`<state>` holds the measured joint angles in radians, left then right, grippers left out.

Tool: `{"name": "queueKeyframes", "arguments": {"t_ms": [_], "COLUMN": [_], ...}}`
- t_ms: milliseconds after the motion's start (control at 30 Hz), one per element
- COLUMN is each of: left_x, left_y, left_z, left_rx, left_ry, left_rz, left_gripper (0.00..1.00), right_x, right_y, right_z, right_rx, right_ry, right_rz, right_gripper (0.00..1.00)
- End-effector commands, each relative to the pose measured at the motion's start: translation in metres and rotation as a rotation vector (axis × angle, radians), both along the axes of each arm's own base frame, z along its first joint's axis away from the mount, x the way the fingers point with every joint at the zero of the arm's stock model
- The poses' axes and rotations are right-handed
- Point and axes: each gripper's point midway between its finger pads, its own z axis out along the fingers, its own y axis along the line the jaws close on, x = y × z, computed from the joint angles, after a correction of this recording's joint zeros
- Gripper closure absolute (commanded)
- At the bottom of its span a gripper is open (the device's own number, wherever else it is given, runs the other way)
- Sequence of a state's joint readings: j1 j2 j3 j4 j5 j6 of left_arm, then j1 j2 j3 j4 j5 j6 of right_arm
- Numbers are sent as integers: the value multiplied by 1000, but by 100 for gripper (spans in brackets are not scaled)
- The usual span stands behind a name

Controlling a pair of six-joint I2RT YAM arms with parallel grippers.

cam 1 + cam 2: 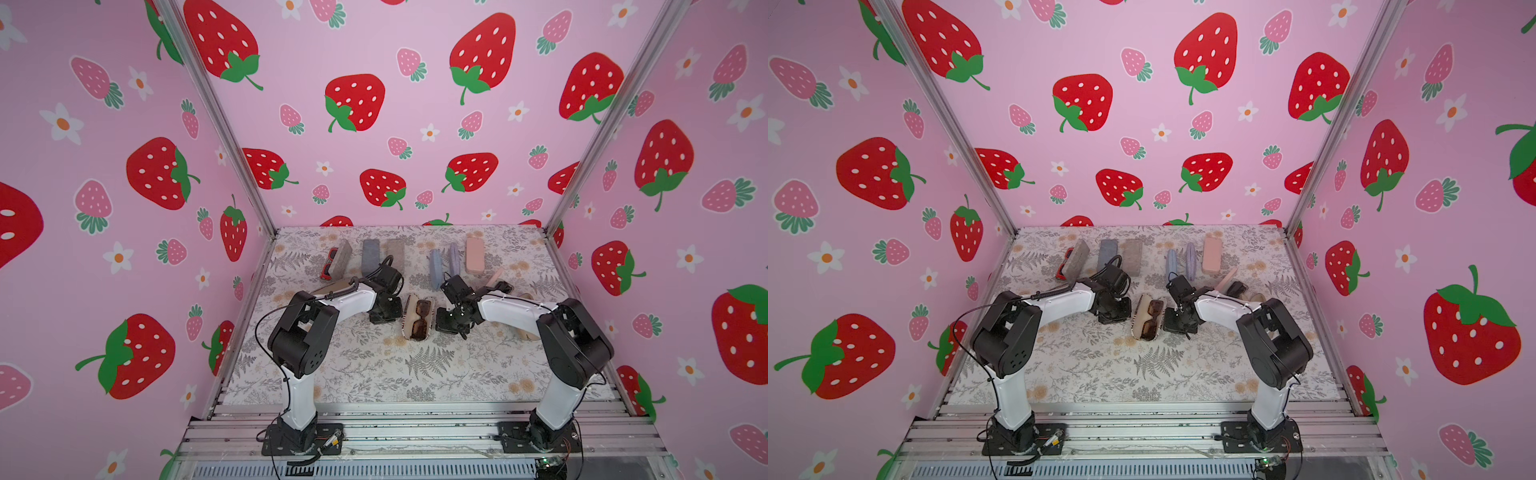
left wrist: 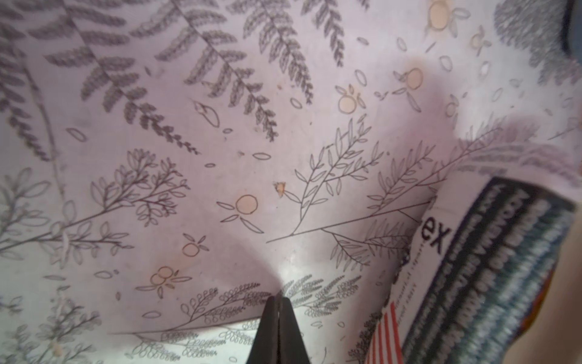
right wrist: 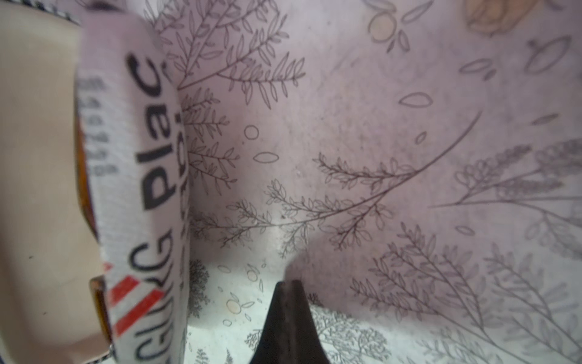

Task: Close the glasses case
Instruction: Close the glasses case at the center of the board.

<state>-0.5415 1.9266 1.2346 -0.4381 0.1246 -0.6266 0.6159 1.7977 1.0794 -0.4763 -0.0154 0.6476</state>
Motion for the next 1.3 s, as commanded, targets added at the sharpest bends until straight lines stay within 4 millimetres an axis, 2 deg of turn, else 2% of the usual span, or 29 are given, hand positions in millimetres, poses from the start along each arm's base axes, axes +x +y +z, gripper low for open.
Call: {"name": "queueKeyframes", "arguments": {"t_ms": [0, 300, 967, 1267], "left_x": [-2, -8, -7, -3], "left_y": [-8, -25, -49, -63], "left_z": [-6, -9, 9, 19], "left_rx": [-2, 2, -11, -20], "left_ry": [17, 27, 2, -13], "left_rz": [-4, -37, -75, -94], "left_gripper": [100, 100, 100, 100], "right_x": [2, 7, 16, 19], "right_y": [5, 15, 36, 56], "right_z": [-6, -6, 5, 15], "right_rx": [17, 52, 104, 141], "right_ry": [22, 25, 24, 12], "right_rz": [-4, 11, 75, 126], "right_gripper": [96, 95, 93, 93]}}
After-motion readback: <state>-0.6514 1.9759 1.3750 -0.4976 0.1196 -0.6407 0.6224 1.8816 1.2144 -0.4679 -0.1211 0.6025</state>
